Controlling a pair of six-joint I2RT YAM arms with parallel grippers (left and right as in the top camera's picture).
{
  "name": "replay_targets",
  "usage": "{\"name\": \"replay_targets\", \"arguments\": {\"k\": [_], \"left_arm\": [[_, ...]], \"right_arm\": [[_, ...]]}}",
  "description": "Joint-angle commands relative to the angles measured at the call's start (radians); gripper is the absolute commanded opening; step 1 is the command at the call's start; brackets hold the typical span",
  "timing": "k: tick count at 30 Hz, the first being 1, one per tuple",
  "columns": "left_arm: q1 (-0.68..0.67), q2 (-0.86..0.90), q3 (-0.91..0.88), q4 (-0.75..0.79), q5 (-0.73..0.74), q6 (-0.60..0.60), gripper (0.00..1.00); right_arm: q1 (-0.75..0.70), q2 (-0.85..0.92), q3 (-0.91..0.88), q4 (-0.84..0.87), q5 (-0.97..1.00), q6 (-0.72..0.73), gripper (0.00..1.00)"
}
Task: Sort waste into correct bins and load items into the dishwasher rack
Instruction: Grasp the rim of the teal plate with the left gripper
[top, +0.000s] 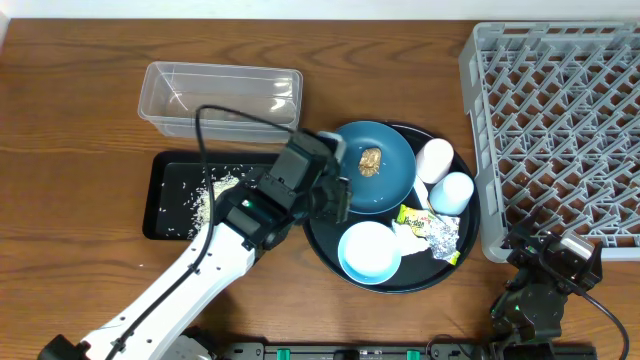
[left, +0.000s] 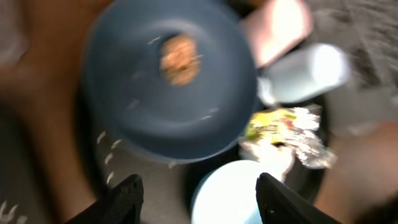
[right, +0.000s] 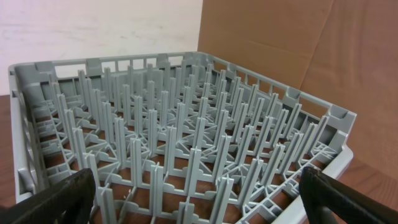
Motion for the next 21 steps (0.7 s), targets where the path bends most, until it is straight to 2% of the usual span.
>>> {"name": "replay_targets", "arguments": {"k": [1, 4, 7, 9, 10, 21], "left_arm": [[-0.05, 0.015, 0.029, 0.048, 0.068, 0.164, 0.6], [-0.097, 0.06, 0.029, 0.156, 0.053, 0.164, 0.6], [-0.135, 0.137, 0.029, 0.235, -0.031, 0.158, 0.6], [-0.15, 0.191, 0.029, 0.267, -0.055, 0.137, 0.69], [-0.156, 0.228, 0.029, 0.282, -0.055, 0.136, 0.7], [-0.198, 0.406, 0.029, 0.353, -0.089, 0.142, 0.7]], "right_arm": [[0.002, -0.002, -0.001, -0.007, 0.011, -0.005, 0.99], [0.002, -0.002, -0.001, -0.007, 0.011, -0.005, 0.99], [0.002, -0.002, -0.001, -0.007, 0.011, -0.005, 0.99], [0.002, -0.002, -0.001, -0.007, 0.011, -0.005, 0.99], [0.002, -0.002, -0.001, -0.007, 0.011, -0.005, 0.99], [0.002, -0.002, -0.001, -0.007, 0.011, -0.005, 0.99]]}}
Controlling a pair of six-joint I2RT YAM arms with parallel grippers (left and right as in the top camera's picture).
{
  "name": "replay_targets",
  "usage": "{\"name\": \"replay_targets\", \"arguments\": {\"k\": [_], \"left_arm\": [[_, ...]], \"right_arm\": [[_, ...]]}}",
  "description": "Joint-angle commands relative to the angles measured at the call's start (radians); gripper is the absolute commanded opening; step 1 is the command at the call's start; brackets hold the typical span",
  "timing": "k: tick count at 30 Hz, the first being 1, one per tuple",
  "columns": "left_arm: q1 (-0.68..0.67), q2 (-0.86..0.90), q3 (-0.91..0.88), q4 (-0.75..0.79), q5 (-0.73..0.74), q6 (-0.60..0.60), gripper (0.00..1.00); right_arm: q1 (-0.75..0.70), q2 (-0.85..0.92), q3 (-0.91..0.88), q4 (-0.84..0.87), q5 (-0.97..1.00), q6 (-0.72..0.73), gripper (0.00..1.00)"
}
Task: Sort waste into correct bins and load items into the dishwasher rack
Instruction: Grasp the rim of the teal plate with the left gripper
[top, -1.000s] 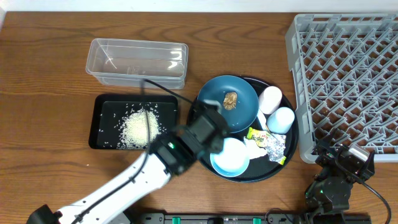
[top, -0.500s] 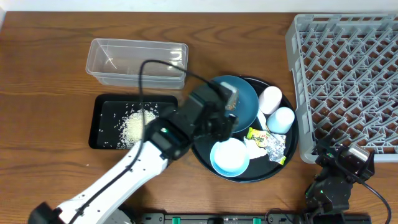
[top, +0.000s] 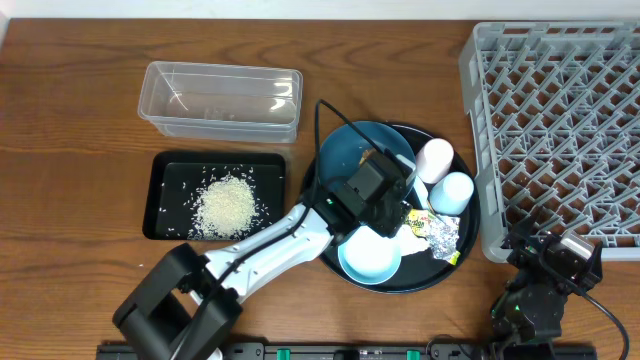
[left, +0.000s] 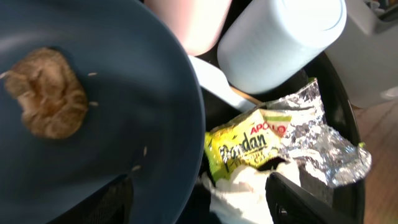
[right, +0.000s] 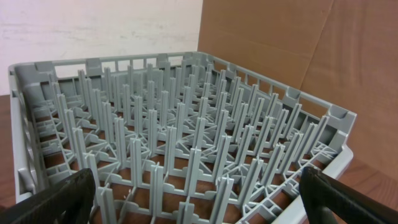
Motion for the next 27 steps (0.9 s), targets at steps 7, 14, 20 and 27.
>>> {"name": "replay_targets", "arguments": {"k": [7, 14, 20, 27], "left_arm": [[-0.047, 0.069, 0.015, 0.031, -0.185, 0.117, 0.7], [-0.056, 0.113, 0.015, 0.047, -0.251, 0.127, 0.68], [-0.057, 0.113, 0.015, 0.065, -0.251, 0.127, 0.57], [-0.057, 0.114, 0.015, 0.052, -0.238, 0.126, 0.49]], "right_arm": [[0.002, -0.002, -0.001, -0.007, 0.011, -0.005, 0.99], [0.002, -0.002, -0.001, -0.007, 0.011, -0.005, 0.99], [0.002, -0.002, -0.001, -0.007, 0.011, -0.005, 0.99], [0.002, -0.002, -0.001, -0.007, 0.011, -0.005, 0.99]]}}
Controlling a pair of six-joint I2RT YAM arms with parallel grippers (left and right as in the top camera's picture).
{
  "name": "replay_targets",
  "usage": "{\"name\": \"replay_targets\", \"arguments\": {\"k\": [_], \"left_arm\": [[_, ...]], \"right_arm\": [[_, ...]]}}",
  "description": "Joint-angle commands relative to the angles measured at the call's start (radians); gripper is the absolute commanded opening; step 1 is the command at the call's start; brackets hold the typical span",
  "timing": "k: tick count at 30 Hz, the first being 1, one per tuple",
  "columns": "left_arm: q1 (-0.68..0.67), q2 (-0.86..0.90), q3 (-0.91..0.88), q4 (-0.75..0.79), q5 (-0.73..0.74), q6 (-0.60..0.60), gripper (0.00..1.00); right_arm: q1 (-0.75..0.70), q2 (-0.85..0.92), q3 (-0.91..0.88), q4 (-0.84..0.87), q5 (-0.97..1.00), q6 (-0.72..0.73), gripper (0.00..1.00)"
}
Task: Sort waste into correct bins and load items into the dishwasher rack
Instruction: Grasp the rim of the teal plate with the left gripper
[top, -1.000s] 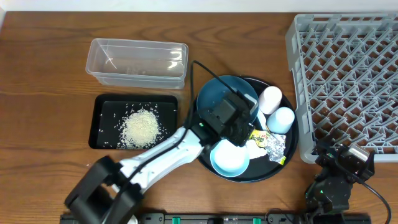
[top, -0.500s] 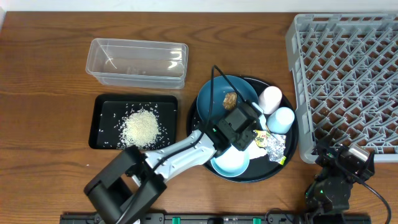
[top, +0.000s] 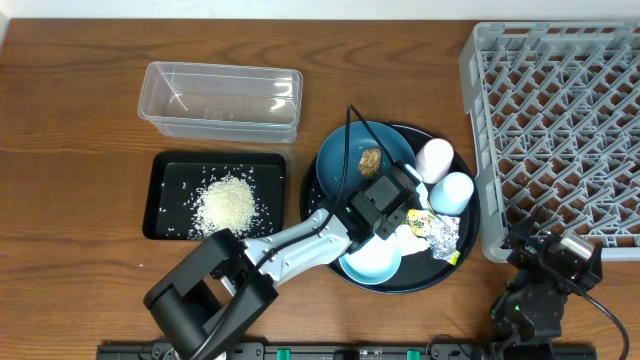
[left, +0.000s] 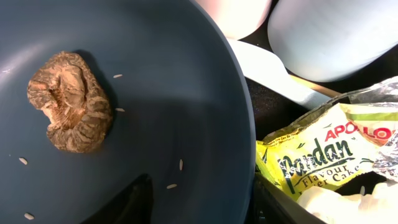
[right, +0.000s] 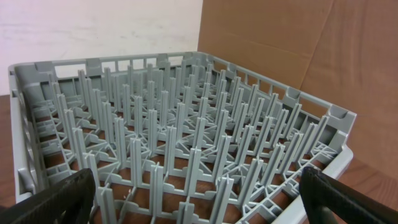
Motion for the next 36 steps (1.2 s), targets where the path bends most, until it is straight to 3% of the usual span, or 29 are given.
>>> {"name": "replay_targets", "arguments": {"k": [1, 5, 10, 17, 36], "left_arm": [[0.0, 0.004, 0.015, -0.015, -0.003, 0.01, 0.49], [0.0, 0.006, 0.015, -0.037, -0.002, 0.01, 0.39], [0.0, 0.007, 0.015, -0.053, -0.002, 0.01, 0.38], [0.0, 0.004, 0.016, -0.04, -0.002, 0.009, 0.06], [0.0, -0.146, 0.032, -0.1, -0.002, -0.019, 0.06]], "right_arm": [[0.002, -0.002, -0.001, -0.007, 0.011, -0.005, 0.99], [0.002, -0.002, -0.001, -0.007, 0.011, -0.005, 0.99], [0.002, -0.002, -0.001, -0.007, 0.011, -0.005, 0.99], [0.002, -0.002, -0.001, -0.007, 0.011, -0.005, 0.99], [0.002, -0.002, -0.001, -0.007, 0.011, -0.005, 0.99]]}}
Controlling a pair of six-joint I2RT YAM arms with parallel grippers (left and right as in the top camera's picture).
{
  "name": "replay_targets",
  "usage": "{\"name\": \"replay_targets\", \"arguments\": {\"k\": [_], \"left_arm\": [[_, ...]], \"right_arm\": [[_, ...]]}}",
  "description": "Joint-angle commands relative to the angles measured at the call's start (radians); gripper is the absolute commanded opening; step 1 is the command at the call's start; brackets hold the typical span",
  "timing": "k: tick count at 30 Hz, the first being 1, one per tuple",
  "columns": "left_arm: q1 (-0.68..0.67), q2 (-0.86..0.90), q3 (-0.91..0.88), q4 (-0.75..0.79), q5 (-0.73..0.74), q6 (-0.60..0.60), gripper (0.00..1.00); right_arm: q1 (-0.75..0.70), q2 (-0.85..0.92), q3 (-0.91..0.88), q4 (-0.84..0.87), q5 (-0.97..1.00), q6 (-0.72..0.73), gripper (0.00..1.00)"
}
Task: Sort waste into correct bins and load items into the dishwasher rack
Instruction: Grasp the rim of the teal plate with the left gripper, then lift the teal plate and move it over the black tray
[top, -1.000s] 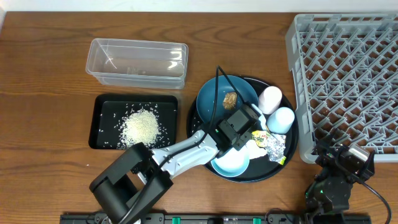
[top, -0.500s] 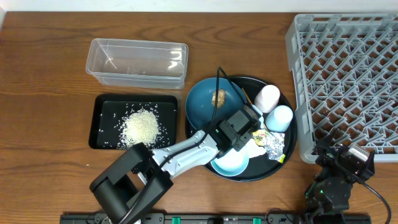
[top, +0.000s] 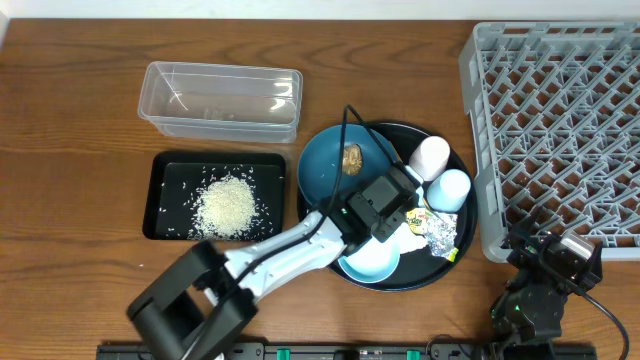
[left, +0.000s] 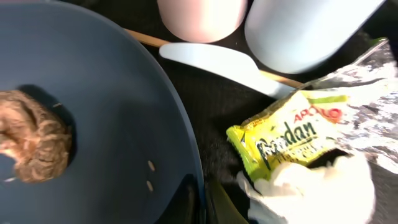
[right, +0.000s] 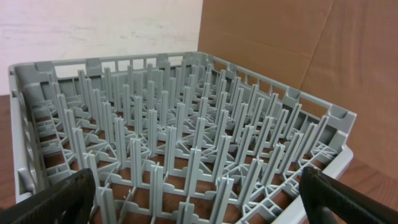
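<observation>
A blue plate (top: 325, 175) with a brown food lump (top: 352, 158) lies on the left of the round black tray (top: 440, 268). My left gripper (left: 202, 200) is shut on the plate's right rim, one finger on each side of it. In the left wrist view, a green Pandan wrapper (left: 292, 140), crumpled foil (left: 367, 112) and a white napkin (left: 317, 186) lie right of the plate. A pink cup (top: 431, 155), a pale blue cup (top: 452, 190) and a small bowl (top: 368, 258) share the tray. My right gripper (right: 199, 199) is open, facing the grey rack (right: 186, 137).
A clear plastic bin (top: 222, 100) stands at the back left. A black rectangular tray with rice (top: 215, 195) lies in front of it. A white spoon (left: 211, 59) with a wooden handle lies between plate and cups. The dishwasher rack (top: 555, 120) fills the right side.
My left gripper was open around the plate's right rim and is now shut on it. The plate with the lump now sits a little further left. The right arm has not moved.
My left gripper was open above the plate's left edge. Then it was over the plate's right side near the wrappers, then low at the right rim, open. Now it grips that rim and the plate has shifted left. The right gripper stayed open at the rack.
</observation>
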Motion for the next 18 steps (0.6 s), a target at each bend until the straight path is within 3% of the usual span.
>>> {"name": "replay_targets", "arguments": {"k": [1, 18], "left_arm": [[0.006, -0.084, 0.029, -0.02, -0.008, -0.046, 0.06], [0.014, -0.459, 0.029, -0.177, -0.009, -0.169, 0.06]], "right_arm": [[0.002, -0.002, -0.001, -0.007, 0.011, -0.005, 0.99], [0.002, -0.002, -0.001, -0.007, 0.011, -0.005, 0.99]]}}
